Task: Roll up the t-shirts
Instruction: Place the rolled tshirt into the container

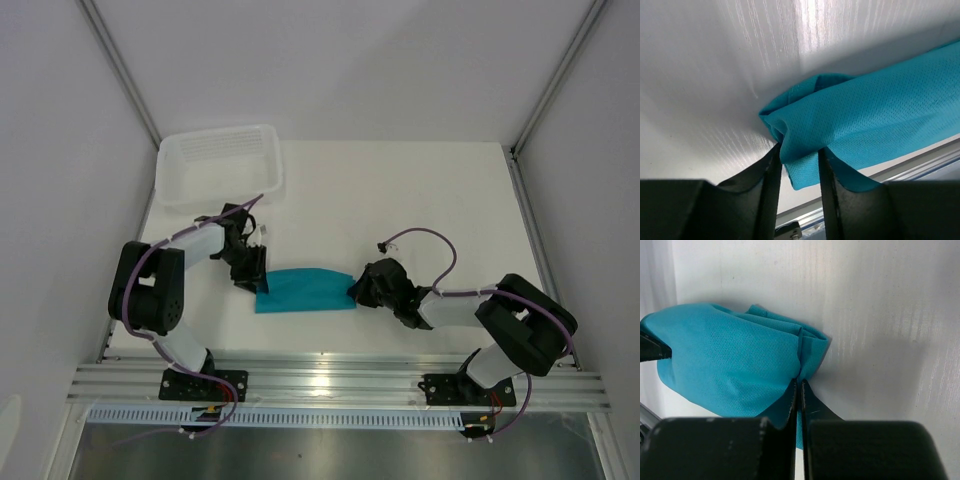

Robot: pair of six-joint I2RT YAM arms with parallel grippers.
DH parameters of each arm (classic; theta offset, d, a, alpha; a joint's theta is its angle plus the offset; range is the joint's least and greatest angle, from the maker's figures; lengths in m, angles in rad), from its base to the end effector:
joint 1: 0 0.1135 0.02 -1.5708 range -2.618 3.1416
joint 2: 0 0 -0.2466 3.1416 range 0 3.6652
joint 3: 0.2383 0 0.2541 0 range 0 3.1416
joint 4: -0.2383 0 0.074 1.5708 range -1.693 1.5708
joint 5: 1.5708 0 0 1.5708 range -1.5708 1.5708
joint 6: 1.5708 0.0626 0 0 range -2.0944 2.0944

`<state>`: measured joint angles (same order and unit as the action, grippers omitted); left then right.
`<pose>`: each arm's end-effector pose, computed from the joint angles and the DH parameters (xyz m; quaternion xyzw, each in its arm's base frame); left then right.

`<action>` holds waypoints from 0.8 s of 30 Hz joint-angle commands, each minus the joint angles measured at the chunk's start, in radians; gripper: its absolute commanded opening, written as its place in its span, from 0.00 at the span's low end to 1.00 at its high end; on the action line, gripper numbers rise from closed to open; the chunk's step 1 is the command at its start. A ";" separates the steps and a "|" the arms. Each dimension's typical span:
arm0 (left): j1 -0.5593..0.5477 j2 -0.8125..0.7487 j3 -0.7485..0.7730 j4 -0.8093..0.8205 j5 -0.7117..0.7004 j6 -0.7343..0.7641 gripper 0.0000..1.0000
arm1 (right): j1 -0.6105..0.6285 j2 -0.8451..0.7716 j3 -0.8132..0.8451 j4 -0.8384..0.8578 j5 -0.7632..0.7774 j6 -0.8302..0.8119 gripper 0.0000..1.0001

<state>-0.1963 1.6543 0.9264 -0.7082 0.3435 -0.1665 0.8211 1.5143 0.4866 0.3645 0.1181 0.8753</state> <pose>0.2731 -0.0758 0.1080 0.0262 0.9828 -0.1797 0.0345 0.2046 0.2089 0.0955 0.0502 0.8962 0.2932 0.3292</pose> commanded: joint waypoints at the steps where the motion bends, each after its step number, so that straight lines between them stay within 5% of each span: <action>1: 0.004 0.041 0.063 -0.049 -0.023 -0.028 0.36 | 0.009 -0.014 -0.011 -0.001 0.012 0.014 0.00; 4: 0.011 0.055 0.075 -0.063 -0.018 -0.021 0.20 | 0.007 -0.026 -0.003 -0.015 0.014 -0.001 0.00; 6: 0.020 0.065 0.081 -0.065 -0.026 -0.018 0.01 | 0.007 -0.039 0.009 -0.030 0.012 -0.019 0.00; 9: 0.034 0.071 0.091 -0.063 -0.011 -0.016 0.01 | -0.003 -0.058 0.023 -0.062 -0.003 -0.055 0.16; 10: 0.035 0.067 0.085 -0.057 -0.012 -0.016 0.01 | -0.011 -0.066 0.023 -0.077 -0.012 -0.065 0.32; 13: 0.040 0.053 0.075 -0.037 -0.017 -0.013 0.01 | -0.049 -0.091 0.033 -0.111 -0.073 -0.104 0.46; 17: 0.040 0.045 0.068 -0.022 -0.020 -0.010 0.01 | -0.057 -0.079 0.089 -0.206 -0.074 -0.147 0.50; 24: 0.040 0.045 0.071 -0.014 -0.017 -0.004 0.01 | -0.086 0.058 0.092 -0.096 -0.182 -0.086 0.52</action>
<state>-0.1669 1.7149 0.9916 -0.7670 0.3519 -0.1825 0.7498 1.5177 0.5648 0.2428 -0.0002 0.7700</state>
